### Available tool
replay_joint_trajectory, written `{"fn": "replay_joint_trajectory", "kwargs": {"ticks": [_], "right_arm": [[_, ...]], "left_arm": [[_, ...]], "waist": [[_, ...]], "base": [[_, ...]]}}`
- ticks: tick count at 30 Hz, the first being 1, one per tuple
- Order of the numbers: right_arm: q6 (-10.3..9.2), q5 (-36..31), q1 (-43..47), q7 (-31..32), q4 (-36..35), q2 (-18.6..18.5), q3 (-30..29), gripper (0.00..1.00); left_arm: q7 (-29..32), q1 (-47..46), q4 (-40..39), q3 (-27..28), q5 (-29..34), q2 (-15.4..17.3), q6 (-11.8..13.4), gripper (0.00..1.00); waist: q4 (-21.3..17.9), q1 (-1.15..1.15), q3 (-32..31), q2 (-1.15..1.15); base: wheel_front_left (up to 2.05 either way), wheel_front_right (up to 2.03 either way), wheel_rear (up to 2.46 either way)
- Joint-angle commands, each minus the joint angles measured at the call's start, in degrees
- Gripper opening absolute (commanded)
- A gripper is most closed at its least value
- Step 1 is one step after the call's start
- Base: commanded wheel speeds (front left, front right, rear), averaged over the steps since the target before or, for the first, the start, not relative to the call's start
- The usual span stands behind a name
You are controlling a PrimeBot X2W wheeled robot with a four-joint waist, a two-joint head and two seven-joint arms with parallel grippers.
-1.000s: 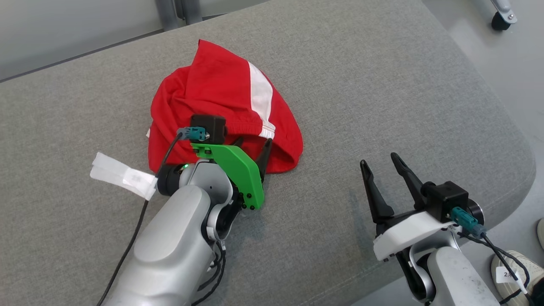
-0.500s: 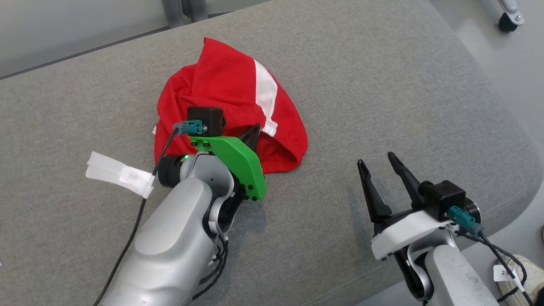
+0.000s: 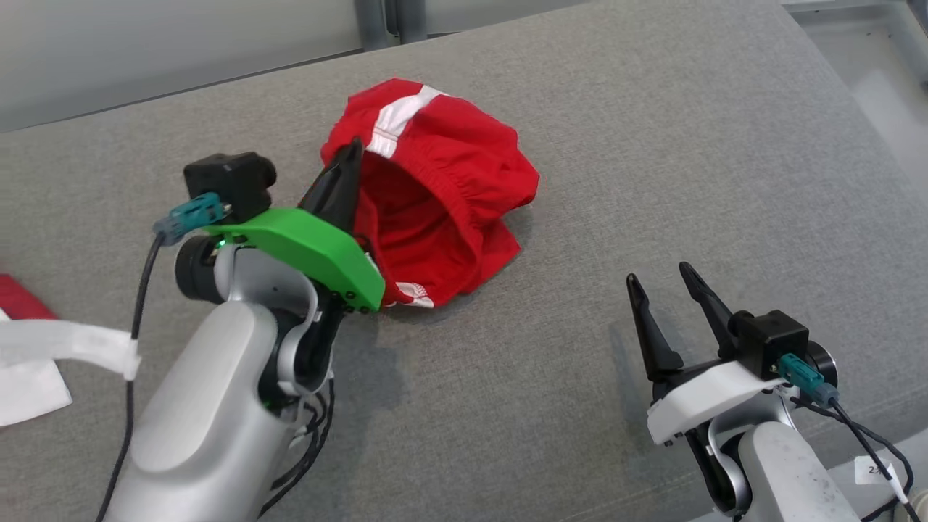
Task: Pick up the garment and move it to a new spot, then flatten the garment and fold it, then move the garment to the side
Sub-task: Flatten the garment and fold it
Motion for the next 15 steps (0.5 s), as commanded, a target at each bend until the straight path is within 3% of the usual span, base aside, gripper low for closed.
{"fn": "replay_joint_trajectory", "kwargs": {"ticks": [1,10,15], "right_arm": [[-0.02,-0.7,0.5,0.3,-0.3,-0.1,-0.3,1.0],[-0.02,-1.7,1.8,1.5,-1.9,-0.1,-1.6,1.0],[-0.02,-2.5,2.6,2.2,-2.7,-0.1,-2.2,1.0]], "left_arm": [[1.1,2.6,-2.8,0.7,-0.7,1.8,1.2,0.0],[7.6,14.4,-16.6,3.7,-0.6,12.3,7.9,0.0],[10.4,21.1,-20.6,5.0,-1.6,16.6,10.3,0.0]], "waist": [[2.1,0.0,-1.1,0.0],[4.7,0.0,-1.8,0.0],[5.6,0.0,-2.0,0.0]], "base": [[0.0,0.0,0.0],[0.0,0.0,0.0],[0.0,0.0,0.0]]}}
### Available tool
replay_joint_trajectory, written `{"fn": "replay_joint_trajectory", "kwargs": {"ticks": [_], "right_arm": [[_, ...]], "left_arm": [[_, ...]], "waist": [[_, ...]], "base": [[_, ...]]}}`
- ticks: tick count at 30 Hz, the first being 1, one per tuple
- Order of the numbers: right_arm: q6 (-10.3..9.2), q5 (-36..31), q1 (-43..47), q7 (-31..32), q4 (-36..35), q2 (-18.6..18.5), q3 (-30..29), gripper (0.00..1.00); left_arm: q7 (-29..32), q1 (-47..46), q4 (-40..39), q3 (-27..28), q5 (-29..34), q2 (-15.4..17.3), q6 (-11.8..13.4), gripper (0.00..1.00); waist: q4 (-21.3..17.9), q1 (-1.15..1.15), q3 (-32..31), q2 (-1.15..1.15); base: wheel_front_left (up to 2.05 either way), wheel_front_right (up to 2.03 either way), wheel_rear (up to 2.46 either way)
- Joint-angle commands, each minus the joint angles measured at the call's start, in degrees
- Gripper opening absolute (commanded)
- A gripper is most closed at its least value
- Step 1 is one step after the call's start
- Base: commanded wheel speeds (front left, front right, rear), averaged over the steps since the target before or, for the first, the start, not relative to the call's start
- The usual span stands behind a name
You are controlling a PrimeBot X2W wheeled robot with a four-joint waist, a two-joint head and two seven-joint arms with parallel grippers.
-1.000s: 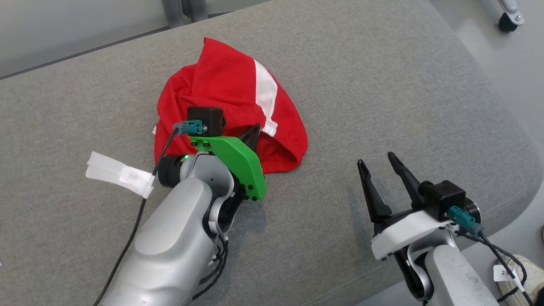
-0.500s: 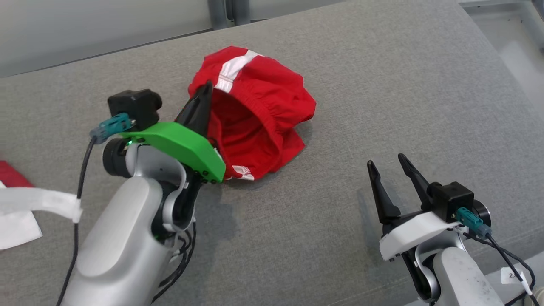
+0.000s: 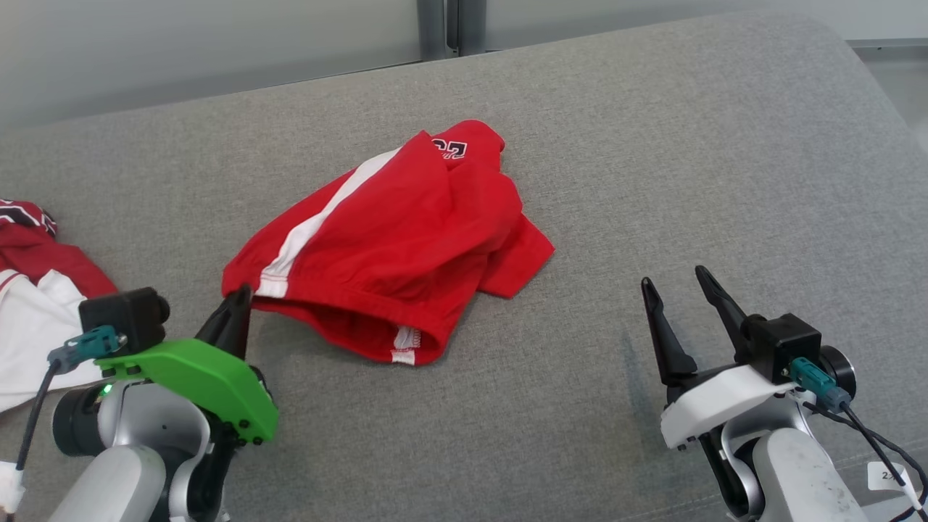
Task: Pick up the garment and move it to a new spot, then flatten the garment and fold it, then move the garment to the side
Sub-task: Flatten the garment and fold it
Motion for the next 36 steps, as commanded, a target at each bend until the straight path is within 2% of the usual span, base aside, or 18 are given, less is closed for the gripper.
{"fn": "replay_joint_trajectory", "kwargs": {"ticks": [1,6,10,11,12,13,14,18,21,30,36], "right_arm": [[-0.02,-0.3,0.8,0.2,-0.3,-0.1,-0.2,1.0],[-0.02,-0.8,1.0,0.9,-1.2,-0.1,-0.6,1.0],[-0.02,-1.1,1.2,1.4,-1.7,-0.1,-0.5,1.0],[-0.02,-1.2,1.1,1.4,-1.8,-0.1,-0.6,1.0],[-0.02,-1.3,1.1,1.6,-1.9,-0.1,-0.5,1.0],[-0.02,-1.4,1.0,1.7,-1.9,-0.1,-0.4,1.0],[-0.02,-1.4,0.9,1.7,-2.0,-0.1,-0.3,1.0],[-0.02,-1.3,0.6,2.1,-2.4,-0.1,0.1,1.0],[-0.02,-1.4,1.3,2.3,-2.6,-0.1,-0.5,1.0],[-0.02,-0.6,2.1,1.9,-2.3,-0.1,-1.4,1.0],[-0.02,-0.3,1.8,1.8,-2.2,-0.1,-1.2,1.0]], "left_arm": [[0.0,0.8,-0.3,0.6,-0.2,0.8,0.6,0.0],[-2.5,1.9,1.9,2.4,2.4,3.0,2.5,0.0],[-5.7,-1.4,6.7,1.5,4.7,1.8,1.3,0.0],[-7.0,-2.8,8.5,1.3,5.6,1.4,1.0,0.12],[-8.4,-4.2,10.2,1.0,6.6,1.0,0.7,0.45],[-9.6,-5.3,12.1,0.5,7.6,0.4,0.5,0.86],[-11.0,-6.3,14.1,0.3,8.3,-0.3,0.5,1.0],[-14.2,-8.8,19.3,-0.3,9.0,-2.6,-0.1,1.0],[-13.6,-7.2,21.0,-0.6,7.1,-4.2,-0.4,1.0],[-8.4,1.6,12.6,-3.8,1.8,-6.0,-2.8,1.0],[-7.0,3.1,10.9,-7.0,2.0,-6.8,-3.9,1.0]], "waist": [[0.3,0.0,0.0,0.0],[1.2,0.0,0.2,0.0],[2.1,0.0,0.5,0.0],[2.2,0.0,0.5,0.0],[2.4,0.0,0.6,0.0],[2.5,0.0,0.6,0.0],[2.5,0.0,0.7,0.0],[2.4,0.0,0.6,0.0],[2.6,0.0,0.2,0.0],[3.9,0.0,-0.7,0.0],[4.2,0.0,-0.7,0.0]], "base": [[0.0,0.0,0.0],[0.0,0.0,0.0],[0.0,0.0,0.0],[0.0,0.0,0.0],[0.0,0.0,0.0],[0.0,0.0,0.0],[0.0,0.0,0.0],[0.0,0.0,0.0],[0.0,0.0,0.0],[0.0,0.0,0.0],[0.0,0.0,0.0]]}}
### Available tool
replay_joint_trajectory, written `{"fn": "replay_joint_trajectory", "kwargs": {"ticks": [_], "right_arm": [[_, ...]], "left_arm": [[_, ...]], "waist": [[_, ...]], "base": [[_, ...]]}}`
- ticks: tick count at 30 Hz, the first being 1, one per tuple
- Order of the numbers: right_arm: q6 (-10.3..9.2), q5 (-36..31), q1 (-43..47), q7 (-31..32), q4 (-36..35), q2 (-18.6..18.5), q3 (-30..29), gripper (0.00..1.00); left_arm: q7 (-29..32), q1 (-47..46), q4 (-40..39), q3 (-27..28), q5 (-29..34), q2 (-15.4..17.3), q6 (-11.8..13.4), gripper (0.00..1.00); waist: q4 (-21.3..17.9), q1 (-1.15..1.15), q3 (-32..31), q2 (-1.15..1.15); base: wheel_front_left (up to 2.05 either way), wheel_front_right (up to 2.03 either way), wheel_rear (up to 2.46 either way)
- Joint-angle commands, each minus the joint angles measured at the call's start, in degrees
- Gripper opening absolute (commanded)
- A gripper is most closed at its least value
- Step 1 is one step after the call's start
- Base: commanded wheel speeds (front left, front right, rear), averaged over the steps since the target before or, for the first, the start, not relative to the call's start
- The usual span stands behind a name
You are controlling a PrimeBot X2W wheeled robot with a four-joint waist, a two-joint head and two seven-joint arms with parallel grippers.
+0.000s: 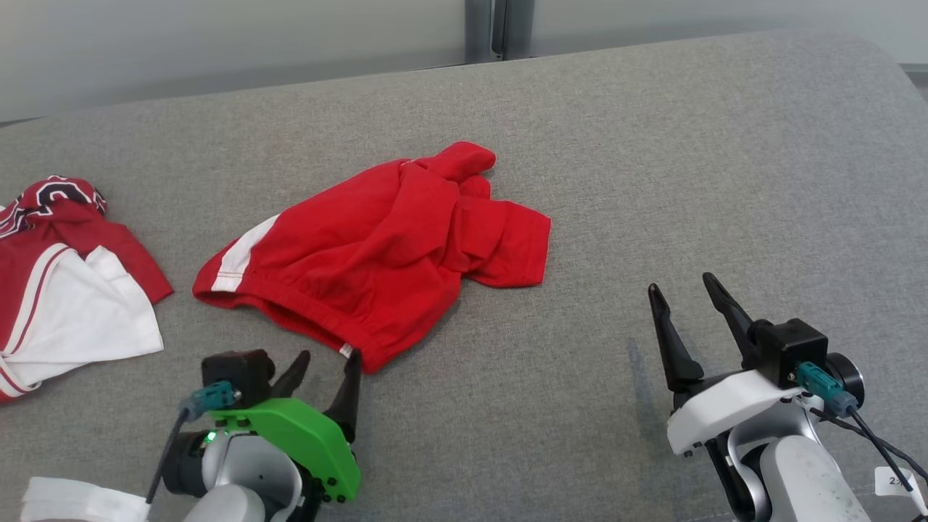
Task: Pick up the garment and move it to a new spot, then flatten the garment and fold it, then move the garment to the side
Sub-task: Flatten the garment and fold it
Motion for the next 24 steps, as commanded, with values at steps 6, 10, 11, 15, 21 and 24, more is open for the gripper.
{"fn": "replay_joint_trajectory", "kwargs": {"ticks": [6,10,11,15,21,24], "right_arm": [[-0.02,0.3,-0.7,-0.5,-0.1,-0.1,0.3,1.0],[-0.02,0.2,-0.9,-0.7,-0.1,-0.1,0.4,1.0],[-0.02,0.2,-0.9,-0.7,-0.1,-0.1,0.2,1.0],[-0.02,0.3,-0.8,-0.9,0.2,-0.1,0.0,1.0],[-0.02,0.8,-0.9,-1.2,0.8,-0.1,0.0,1.0],[-0.02,0.8,-1.1,-1.3,1.0,-0.1,0.2,1.0]], "left_arm": [[-0.2,-2.9,4.4,-3.7,2.7,-1.4,-2.7,1.0],[-1.2,-4.6,7.6,-4.2,3.2,-2.4,-3.3,1.0],[-1.4,-4.9,8.3,-4.2,3.2,-2.5,-3.3,0.84],[-3.6,-5.5,8.6,-2.7,2.2,-3.0,-3.7,0.0],[-6.5,-6.4,6.1,1.4,0.5,-1.8,-3.2,0.0],[-6.9,-8.1,5.1,2.9,0.6,-0.8,-3.1,0.0]], "waist": [[-0.8,0.0,1.0,0.0],[-2.0,0.0,1.7,0.0],[-2.3,0.0,1.8,0.0],[-3.0,0.0,1.9,0.0],[-3.3,0.0,1.6,0.0],[-3.2,0.0,1.4,0.0]], "base": [[0.0,0.0,0.0],[0.0,0.0,0.0],[0.0,0.0,0.0],[0.0,0.0,0.0],[0.0,0.0,0.0],[0.0,0.0,0.0]]}}
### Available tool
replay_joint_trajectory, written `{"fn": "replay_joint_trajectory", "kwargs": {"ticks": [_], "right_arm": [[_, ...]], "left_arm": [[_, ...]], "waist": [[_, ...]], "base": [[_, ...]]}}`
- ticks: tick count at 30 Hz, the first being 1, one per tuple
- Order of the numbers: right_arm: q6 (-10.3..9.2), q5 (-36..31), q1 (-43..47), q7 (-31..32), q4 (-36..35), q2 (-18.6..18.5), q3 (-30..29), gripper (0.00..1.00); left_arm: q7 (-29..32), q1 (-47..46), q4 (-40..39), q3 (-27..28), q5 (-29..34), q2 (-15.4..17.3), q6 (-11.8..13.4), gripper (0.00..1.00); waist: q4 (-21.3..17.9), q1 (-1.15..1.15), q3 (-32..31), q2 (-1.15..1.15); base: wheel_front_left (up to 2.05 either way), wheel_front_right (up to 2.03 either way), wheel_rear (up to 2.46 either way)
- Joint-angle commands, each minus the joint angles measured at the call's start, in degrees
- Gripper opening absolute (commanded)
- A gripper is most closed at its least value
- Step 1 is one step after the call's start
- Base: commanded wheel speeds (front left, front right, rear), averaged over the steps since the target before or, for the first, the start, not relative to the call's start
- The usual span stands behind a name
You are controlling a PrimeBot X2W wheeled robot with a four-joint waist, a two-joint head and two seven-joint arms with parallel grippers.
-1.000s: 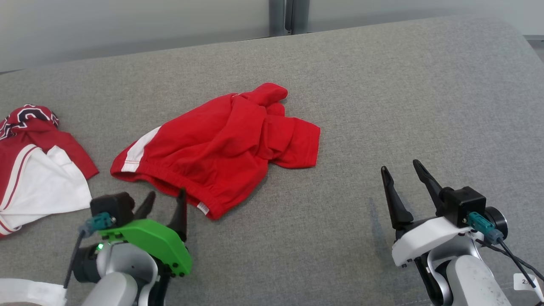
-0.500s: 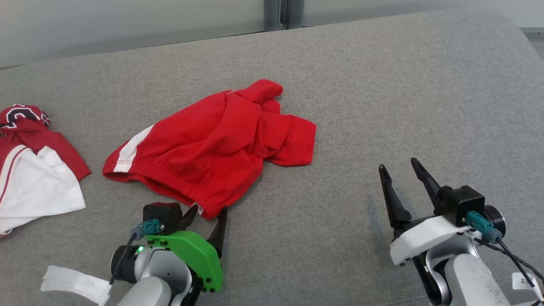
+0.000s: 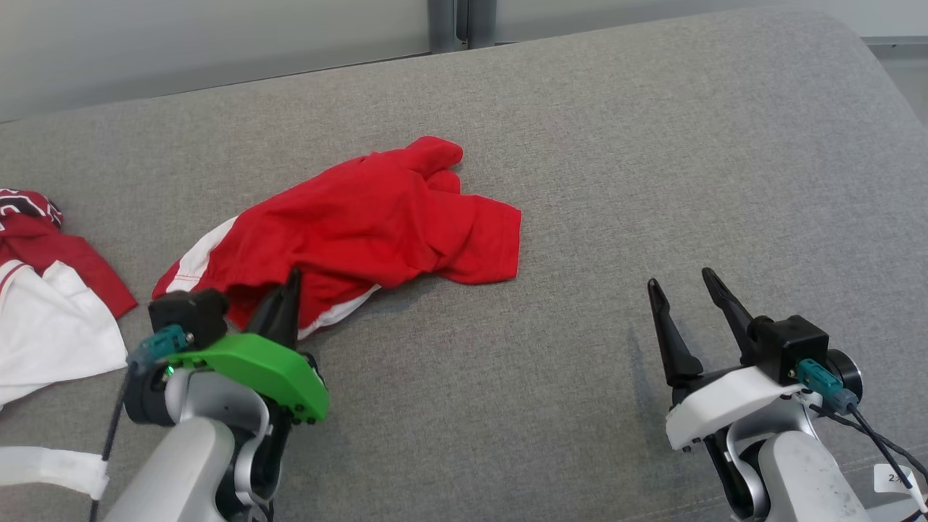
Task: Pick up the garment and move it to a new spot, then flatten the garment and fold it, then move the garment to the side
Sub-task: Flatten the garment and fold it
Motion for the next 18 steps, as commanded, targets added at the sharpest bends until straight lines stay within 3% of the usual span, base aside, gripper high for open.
{"fn": "replay_joint_trajectory", "kwargs": {"ticks": [1,8,18], "right_arm": [[-0.02,0.2,-0.5,-0.3,0.2,-0.1,0.1,1.0],[-0.02,-0.2,-0.9,-0.2,0.2,-0.1,1.0,1.0],[-0.02,-0.5,-1.7,0.1,-0.1,-0.1,2.3,1.0]], "left_arm": [[-0.6,-2.0,-0.6,0.9,0.2,0.6,0.2,0.0],[1.4,-10.0,1.2,2.2,1.0,1.8,-0.4,0.0],[5.0,-22.2,11.9,1.8,4.2,4.5,-1.1,0.0]], "waist": [[0.0,0.0,-0.1,0.0],[-0.7,0.0,-0.3,0.0],[-4.0,0.0,1.3,0.0]], "base": [[0.0,0.0,0.0],[0.0,0.0,0.0],[0.0,0.0,0.0]]}}
